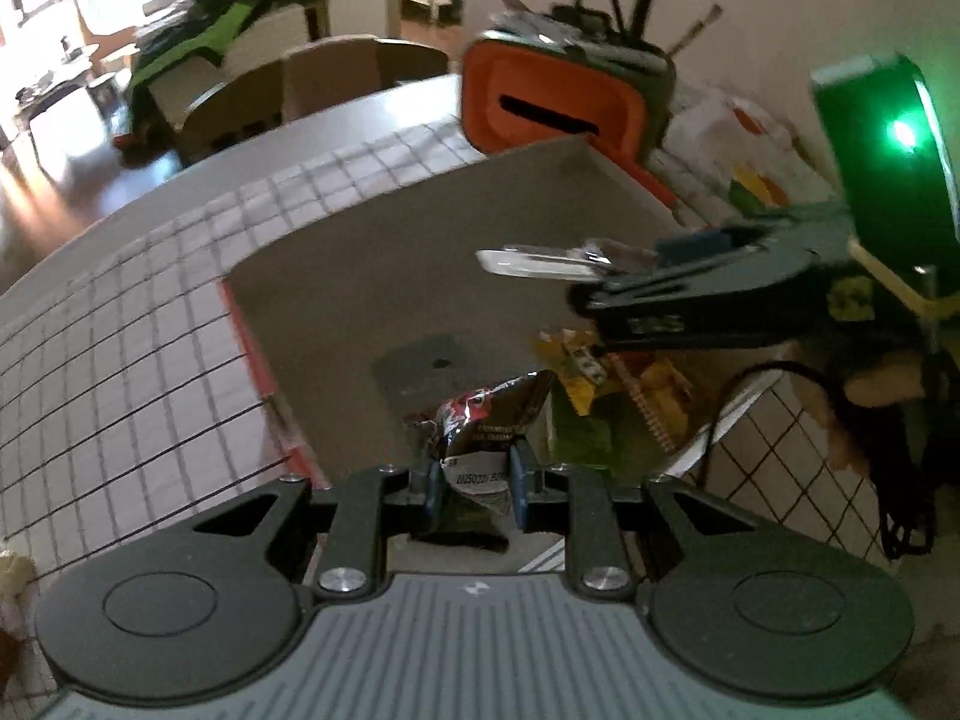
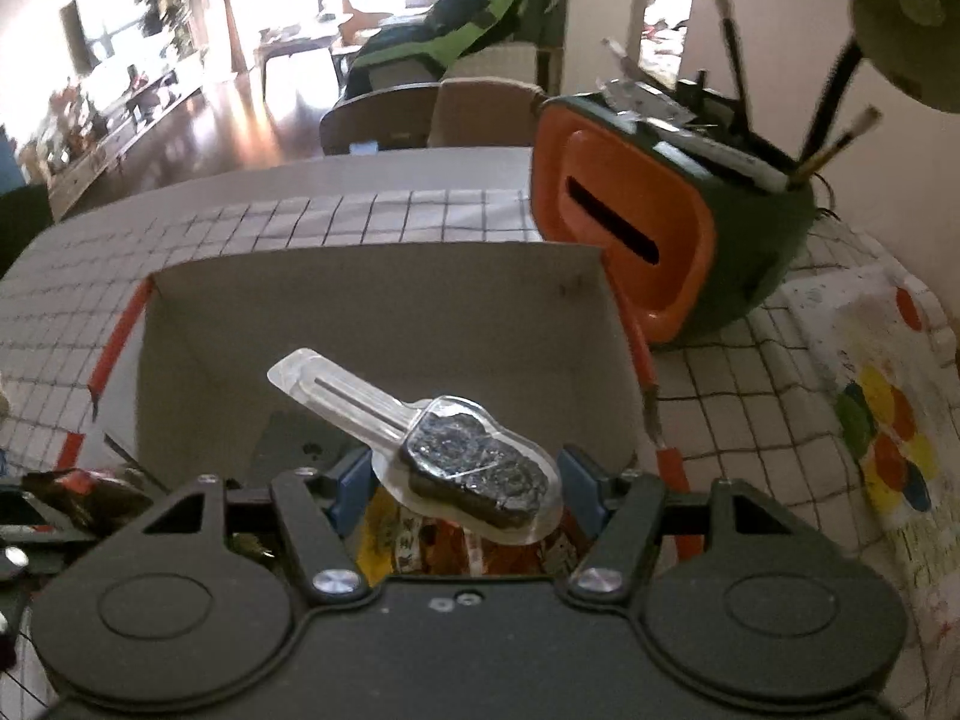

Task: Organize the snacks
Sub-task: 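Carry the silver snack and wrapped cookie into the orange box and release both, then withdraw both open tools from the box toward the remaining snacks, then grasp the green-labelled bottle with the left tool while the right tool grasps the white milk packet, then carry the green bottle and white milk packet into the box and release both, then withdraw both open tools from the box back to the last two bags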

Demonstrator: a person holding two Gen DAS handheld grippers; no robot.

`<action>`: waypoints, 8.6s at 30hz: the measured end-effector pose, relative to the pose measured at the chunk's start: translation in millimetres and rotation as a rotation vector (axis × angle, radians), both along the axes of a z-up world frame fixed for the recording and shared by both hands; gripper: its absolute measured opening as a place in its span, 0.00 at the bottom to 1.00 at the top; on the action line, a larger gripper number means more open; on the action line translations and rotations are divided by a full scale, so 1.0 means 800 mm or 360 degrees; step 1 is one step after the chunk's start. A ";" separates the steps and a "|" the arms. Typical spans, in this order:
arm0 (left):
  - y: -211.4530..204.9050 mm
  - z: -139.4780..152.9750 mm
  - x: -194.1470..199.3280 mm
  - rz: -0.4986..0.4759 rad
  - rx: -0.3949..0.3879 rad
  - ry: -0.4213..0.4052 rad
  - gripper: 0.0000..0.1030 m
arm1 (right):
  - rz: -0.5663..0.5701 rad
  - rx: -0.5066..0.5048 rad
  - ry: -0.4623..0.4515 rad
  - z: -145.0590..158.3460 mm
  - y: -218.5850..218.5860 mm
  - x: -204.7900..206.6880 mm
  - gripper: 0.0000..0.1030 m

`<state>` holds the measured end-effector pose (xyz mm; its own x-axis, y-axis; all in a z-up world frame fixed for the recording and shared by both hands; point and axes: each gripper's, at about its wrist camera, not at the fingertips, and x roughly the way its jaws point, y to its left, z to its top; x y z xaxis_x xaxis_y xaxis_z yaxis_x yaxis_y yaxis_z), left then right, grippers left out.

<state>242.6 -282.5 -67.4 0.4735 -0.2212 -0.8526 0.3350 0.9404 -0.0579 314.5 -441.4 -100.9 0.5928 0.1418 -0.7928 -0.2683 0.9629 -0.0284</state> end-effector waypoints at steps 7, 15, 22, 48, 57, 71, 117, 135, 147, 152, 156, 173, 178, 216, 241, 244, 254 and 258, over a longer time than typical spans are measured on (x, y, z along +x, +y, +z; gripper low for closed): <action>-0.024 -0.030 0.021 -0.0040 0.0086 0.0108 0.21 | 0.0039 -0.0040 0.0065 -0.013 0.002 0.019 0.63; -0.036 -0.050 0.030 -0.0062 0.0112 0.0206 0.22 | 0.0051 -0.0029 0.0145 -0.027 -0.002 0.018 0.63; -0.035 -0.049 0.027 -0.0059 0.0099 0.0203 0.22 | 0.0029 0.0039 0.0135 -0.019 -0.008 0.007 0.71; 0.088 0.061 -0.041 0.0099 -0.0182 -0.0194 0.70 | 0.0049 0.0418 -0.0190 0.093 0.010 -0.087 0.90; 0.166 0.086 -0.084 0.0183 -0.0252 -0.0343 0.79 | 0.0113 0.0456 -0.0280 0.118 0.070 -0.130 0.98; 0.308 0.107 -0.159 0.0284 -0.0251 -0.0606 0.92 | 0.0225 0.0540 -0.0322 0.127 0.212 -0.160 1.00; 0.595 -0.122 -0.163 0.0792 -0.0032 0.0035 0.66 | 0.0798 -0.0161 0.0228 -0.097 0.496 -0.133 0.75; 0.588 -0.125 -0.144 0.0743 0.0012 0.0052 0.40 | 0.0766 -0.0215 0.0355 -0.100 0.511 -0.127 0.62; 0.589 -0.120 -0.161 0.0792 -0.0063 0.0070 0.39 | 0.0731 -0.0221 0.0415 -0.090 0.494 -0.148 0.57; 0.576 -0.117 -0.177 0.0755 -0.0051 0.0083 0.39 | 0.0720 -0.0181 0.0449 -0.079 0.475 -0.162 0.57; 0.568 -0.111 -0.190 0.0737 -0.0062 0.0094 0.39 | 0.0714 -0.0154 0.0462 -0.068 0.462 -0.173 0.57; 0.438 -0.033 -0.193 0.0279 -0.0039 0.0045 0.39 | 0.0690 -0.0128 0.0690 -0.011 0.361 -0.194 0.57; 0.382 -0.006 -0.178 0.0118 -0.0020 0.0023 0.39 | 0.0665 -0.0133 0.0724 0.007 0.318 -0.187 0.57; -0.004 0.031 -0.014 -0.0557 0.0373 -0.0074 0.39 | 0.0387 -0.0274 0.0468 0.044 0.017 -0.012 0.57; -0.043 -0.041 0.031 -0.0593 0.0489 0.0172 0.42 | 0.0414 -0.0264 0.0571 0.009 0.008 0.016 0.46; -0.043 -0.040 0.030 -0.0583 0.0485 0.0165 0.43 | 0.0418 -0.0228 0.0576 0.011 0.006 0.013 0.49; -0.030 -0.018 0.023 -0.0511 0.0394 0.0113 0.67 | 0.0381 -0.0180 0.0531 0.028 0.000 -0.005 0.69; -0.021 -0.007 0.016 -0.0484 0.0371 0.0081 0.70 | 0.0382 -0.0158 0.0511 0.039 0.001 -0.017 0.75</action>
